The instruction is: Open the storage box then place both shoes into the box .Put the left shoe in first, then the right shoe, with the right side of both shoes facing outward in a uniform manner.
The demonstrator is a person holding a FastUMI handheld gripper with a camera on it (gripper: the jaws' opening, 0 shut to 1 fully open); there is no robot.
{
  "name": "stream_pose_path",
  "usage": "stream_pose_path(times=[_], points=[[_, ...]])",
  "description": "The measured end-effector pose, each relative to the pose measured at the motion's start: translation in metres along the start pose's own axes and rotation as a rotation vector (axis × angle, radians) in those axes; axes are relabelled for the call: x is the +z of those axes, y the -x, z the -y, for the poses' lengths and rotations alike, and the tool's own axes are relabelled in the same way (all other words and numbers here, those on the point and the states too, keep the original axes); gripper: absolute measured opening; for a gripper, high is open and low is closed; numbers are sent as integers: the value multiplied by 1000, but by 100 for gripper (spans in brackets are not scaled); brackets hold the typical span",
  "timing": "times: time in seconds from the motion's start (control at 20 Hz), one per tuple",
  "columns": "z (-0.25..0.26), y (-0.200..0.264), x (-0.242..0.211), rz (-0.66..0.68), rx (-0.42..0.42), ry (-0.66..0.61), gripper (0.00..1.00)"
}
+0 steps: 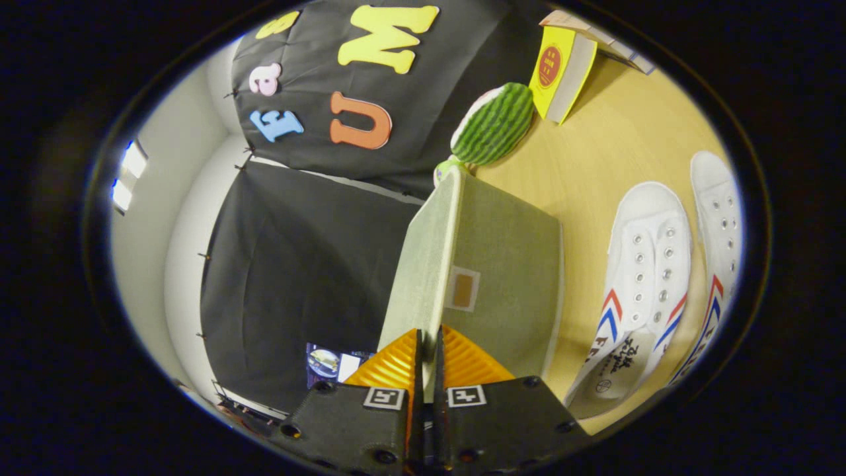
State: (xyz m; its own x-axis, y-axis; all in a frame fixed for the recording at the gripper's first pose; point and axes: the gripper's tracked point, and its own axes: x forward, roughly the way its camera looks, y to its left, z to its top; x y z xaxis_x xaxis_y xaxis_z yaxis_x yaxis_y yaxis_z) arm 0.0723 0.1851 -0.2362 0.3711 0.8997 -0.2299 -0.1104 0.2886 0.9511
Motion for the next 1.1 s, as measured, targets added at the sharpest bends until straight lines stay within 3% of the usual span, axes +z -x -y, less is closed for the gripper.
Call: stream_pose_path(times=[0.05,0.55,1.1], points=[[-7,0,-3,-5,-5,18,6],[-87,-7,-1,15,-14,202,5],[-193,-86,-23,-25,-80,484,7]])
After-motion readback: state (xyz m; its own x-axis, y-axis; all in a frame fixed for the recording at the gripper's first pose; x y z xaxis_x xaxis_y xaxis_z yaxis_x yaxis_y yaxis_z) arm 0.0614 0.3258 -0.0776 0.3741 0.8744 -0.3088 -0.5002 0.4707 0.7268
